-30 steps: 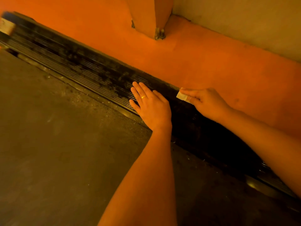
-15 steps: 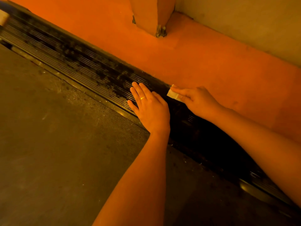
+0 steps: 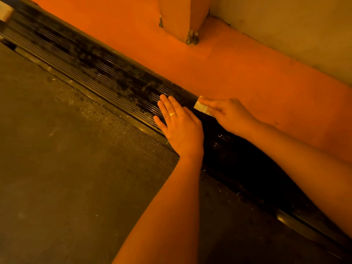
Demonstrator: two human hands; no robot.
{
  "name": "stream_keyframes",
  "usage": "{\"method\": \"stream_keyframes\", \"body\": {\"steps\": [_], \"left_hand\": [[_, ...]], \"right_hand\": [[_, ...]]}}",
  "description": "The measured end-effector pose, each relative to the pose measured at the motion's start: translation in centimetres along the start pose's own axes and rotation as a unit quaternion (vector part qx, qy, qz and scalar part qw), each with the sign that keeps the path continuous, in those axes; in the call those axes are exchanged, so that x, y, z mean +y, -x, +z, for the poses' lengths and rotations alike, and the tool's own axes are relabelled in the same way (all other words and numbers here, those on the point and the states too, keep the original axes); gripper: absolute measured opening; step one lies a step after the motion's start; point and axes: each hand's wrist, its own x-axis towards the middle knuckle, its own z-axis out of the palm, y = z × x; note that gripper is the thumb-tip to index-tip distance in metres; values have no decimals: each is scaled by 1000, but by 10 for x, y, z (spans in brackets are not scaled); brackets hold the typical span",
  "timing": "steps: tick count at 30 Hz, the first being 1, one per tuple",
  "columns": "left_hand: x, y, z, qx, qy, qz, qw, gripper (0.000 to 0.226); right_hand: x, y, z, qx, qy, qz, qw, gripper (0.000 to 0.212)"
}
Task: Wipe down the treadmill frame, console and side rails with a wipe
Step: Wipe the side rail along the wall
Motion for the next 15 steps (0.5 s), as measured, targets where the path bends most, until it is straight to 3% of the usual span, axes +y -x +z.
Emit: {"method": "stream_keyframes", "body": {"steps": [9, 12, 15], "left_hand": [[-5, -9, -15, -60, 29, 20, 998, 57], [-25, -51, -21, -73, 22, 40, 996, 59], [-49, -106, -27, -57, -5, 0, 998, 62]], "right_hand": [[-8, 11, -1, -8, 9, 16, 1000, 43], [-10, 16, 5, 20, 19, 16, 999, 43], [-10, 13, 8, 25, 22, 28, 999, 44]]}}
